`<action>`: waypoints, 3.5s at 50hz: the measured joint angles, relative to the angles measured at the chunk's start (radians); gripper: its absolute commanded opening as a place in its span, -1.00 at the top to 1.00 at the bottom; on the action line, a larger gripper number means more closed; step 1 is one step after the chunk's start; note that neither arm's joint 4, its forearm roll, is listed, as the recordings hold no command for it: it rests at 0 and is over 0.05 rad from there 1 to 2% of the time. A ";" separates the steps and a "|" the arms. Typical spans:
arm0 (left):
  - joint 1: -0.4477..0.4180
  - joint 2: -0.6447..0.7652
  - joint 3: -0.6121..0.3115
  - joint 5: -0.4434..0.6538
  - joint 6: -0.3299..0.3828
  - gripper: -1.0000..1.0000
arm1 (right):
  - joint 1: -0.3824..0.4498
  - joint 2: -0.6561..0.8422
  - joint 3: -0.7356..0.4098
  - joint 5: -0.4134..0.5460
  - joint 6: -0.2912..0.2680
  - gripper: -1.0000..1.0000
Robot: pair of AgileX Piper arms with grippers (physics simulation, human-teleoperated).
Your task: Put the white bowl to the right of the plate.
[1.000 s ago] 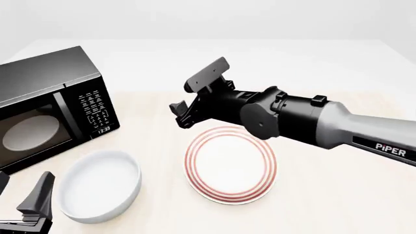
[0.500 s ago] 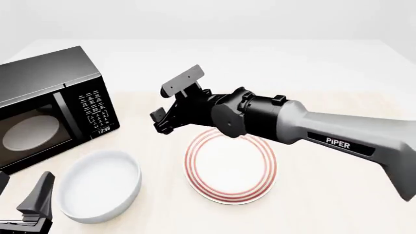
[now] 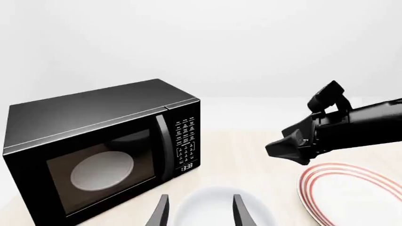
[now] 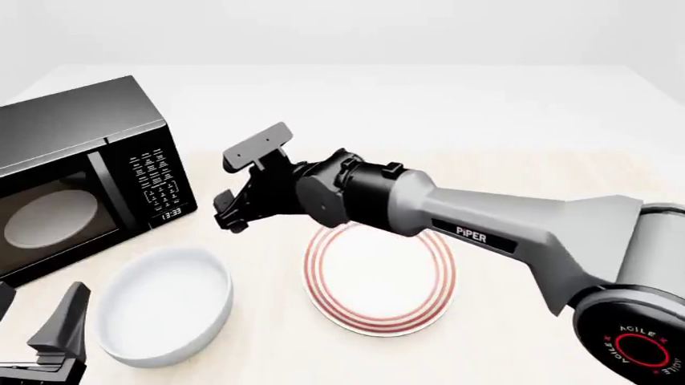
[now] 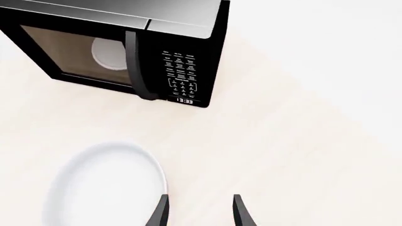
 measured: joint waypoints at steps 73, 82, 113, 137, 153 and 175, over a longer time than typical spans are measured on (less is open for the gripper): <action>0.000 0.000 0.000 0.000 0.000 -1.00 | 0.099 0.319 -0.223 0.093 0.134 -1.00; 0.000 0.000 0.000 0.000 0.000 -1.00 | 0.110 0.337 -0.196 0.061 0.179 -1.00; 0.000 0.000 0.000 0.000 0.000 -1.00 | 0.113 0.338 -0.149 -0.006 0.243 1.00; 0.000 0.000 0.000 0.000 0.000 -1.00 | 0.042 0.120 0.039 -0.051 0.156 1.00; 0.000 0.000 0.000 0.000 0.000 -1.00 | -0.100 -0.124 0.266 -0.127 0.091 1.00; 0.000 0.000 0.000 0.000 0.000 -1.00 | -0.357 -0.461 0.652 -0.269 0.080 1.00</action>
